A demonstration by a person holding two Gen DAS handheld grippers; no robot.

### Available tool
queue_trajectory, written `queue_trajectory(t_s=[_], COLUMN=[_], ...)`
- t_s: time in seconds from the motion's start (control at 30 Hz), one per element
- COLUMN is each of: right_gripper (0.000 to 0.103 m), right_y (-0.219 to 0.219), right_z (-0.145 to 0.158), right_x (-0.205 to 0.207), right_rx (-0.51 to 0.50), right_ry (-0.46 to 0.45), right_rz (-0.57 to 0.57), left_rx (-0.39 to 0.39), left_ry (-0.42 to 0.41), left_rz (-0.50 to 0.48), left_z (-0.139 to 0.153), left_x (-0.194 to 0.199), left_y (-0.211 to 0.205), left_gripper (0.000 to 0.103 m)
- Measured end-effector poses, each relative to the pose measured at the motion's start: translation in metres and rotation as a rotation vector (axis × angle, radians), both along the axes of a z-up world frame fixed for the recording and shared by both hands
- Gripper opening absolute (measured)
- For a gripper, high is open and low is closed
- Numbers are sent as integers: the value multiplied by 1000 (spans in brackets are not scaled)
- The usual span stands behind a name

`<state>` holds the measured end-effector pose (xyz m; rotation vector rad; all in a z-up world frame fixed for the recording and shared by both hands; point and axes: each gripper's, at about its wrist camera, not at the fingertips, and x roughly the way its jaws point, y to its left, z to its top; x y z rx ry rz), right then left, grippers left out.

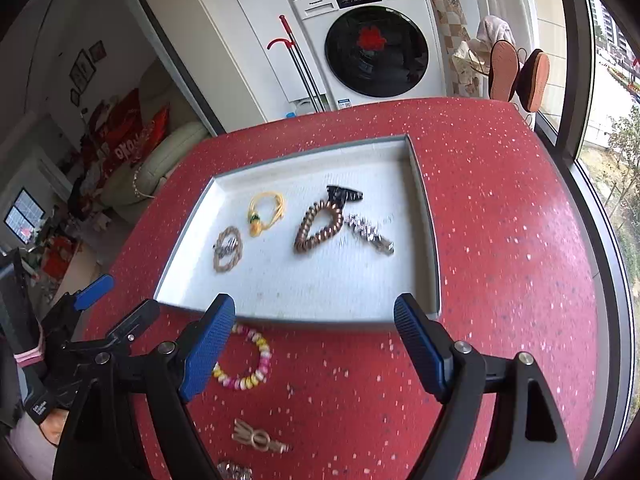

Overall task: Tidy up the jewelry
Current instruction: 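Move both tools back over the remaining jewelry beside the tray, then grasp the green bangle with the left tool while the right tool grasps the white bunny-ear clip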

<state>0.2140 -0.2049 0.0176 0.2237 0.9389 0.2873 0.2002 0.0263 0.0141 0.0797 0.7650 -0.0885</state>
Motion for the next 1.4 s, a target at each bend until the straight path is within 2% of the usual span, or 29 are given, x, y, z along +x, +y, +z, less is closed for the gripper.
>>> queue_trajectory(t_s=[0.07,0.2,0.33,0.5,0.63,0.8,0.87,1.07,1.13,1.27,1.33,1.4], right_gripper=[84,84,84,84,84,72,61,58,57,48,43,39], right_y=[3,13,22,36,42,44,47,62,67,72,74,74], right_z=[-3,-12,-22,-35,-43,-50,-54,-58,-59,-61,-61,-61], right_x=[-10,-30,-46,-63,-69,-69,-69,-71,-70,-70,-71,-73], right_rx=[-13,-71,-109,-145,-178,-195,-214,-283,-306,-335,-346,-355], right_ry=[5,8,13,21,24,38,45,28,25,27,27,28], right_rz=[21,101,211,346,393,441,464,545,562,577,580,582], left_rx=[-24,-82,-89,-136,-156,-144,-133,-129,-122,-111,-95,-85], left_ry=[24,90,123,183,204,220,234,266,289,288,286,285], left_rz=[8,-44,-102,-154,-174,-211,-234,-292,-306,-328,-340,-355], left_z=[-6,-20,-31,-41,-46,-50,-53,-59,-63,-63,-63,-63], left_x=[-13,-40,-71,-102,-118,-125,-125,-124,-121,-121,-122,-124], left_y=[9,16,12,1,-8,-16,-19,-26,-28,-35,-39,-41], left_gripper=[103,103,103,103,103,103,103,103,96,96,89,88])
